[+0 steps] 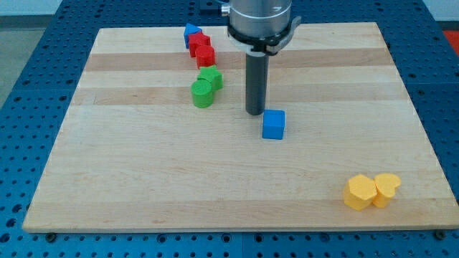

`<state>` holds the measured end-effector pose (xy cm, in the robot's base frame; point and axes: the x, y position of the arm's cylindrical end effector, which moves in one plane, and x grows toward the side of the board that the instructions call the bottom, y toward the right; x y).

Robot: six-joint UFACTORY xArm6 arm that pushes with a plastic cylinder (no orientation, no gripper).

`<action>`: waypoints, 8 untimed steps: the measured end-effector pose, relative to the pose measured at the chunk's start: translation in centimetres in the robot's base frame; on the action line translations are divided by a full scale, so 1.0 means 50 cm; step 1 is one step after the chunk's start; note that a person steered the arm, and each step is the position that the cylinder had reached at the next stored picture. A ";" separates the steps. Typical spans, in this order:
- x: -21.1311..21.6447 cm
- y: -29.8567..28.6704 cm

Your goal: Move the cube towards the yellow blocks

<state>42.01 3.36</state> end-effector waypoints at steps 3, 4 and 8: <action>0.034 -0.063; 0.046 -0.037; 0.086 0.035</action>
<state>46.31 5.09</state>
